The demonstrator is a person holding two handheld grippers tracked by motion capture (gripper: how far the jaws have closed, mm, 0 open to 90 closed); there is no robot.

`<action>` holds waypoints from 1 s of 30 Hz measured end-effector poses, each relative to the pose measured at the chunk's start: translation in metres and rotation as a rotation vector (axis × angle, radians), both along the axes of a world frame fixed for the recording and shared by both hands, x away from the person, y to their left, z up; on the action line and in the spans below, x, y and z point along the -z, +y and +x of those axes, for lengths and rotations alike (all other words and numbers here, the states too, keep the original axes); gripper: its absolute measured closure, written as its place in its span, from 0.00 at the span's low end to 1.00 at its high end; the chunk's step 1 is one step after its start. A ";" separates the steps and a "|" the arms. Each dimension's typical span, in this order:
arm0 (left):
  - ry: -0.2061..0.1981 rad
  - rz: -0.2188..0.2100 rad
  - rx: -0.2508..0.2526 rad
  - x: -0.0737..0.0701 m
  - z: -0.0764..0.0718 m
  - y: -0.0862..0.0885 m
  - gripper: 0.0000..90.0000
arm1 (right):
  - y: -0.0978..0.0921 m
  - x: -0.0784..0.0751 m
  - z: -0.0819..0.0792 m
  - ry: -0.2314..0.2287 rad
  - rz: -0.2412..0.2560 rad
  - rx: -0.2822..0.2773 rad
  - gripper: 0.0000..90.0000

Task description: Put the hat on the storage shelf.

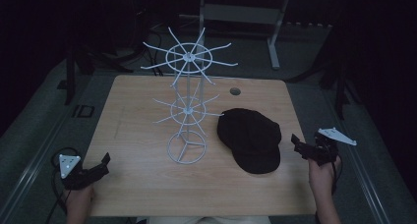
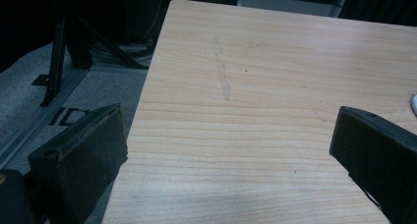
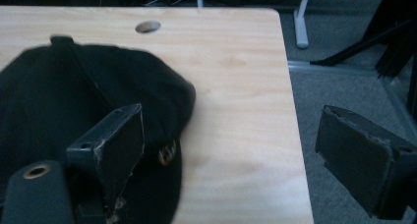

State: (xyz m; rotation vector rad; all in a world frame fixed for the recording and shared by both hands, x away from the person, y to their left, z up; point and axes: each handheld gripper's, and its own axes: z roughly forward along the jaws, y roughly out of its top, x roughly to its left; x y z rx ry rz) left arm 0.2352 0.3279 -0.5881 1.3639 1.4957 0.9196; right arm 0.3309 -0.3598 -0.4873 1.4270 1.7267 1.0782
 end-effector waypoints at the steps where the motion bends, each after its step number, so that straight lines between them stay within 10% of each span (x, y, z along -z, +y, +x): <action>1: 0.000 0.000 0.000 0.000 0.000 0.000 0.02 | 0.004 -0.003 0.002 -0.005 0.000 -0.002 0.11; 15: 0.001 -0.001 0.002 0.000 0.000 0.000 0.02 | 0.064 -0.028 0.035 0.028 0.020 -0.147 0.12; 30: 0.000 0.001 0.007 0.000 0.000 0.000 0.02 | 0.117 -0.014 0.068 0.105 0.005 -0.261 0.22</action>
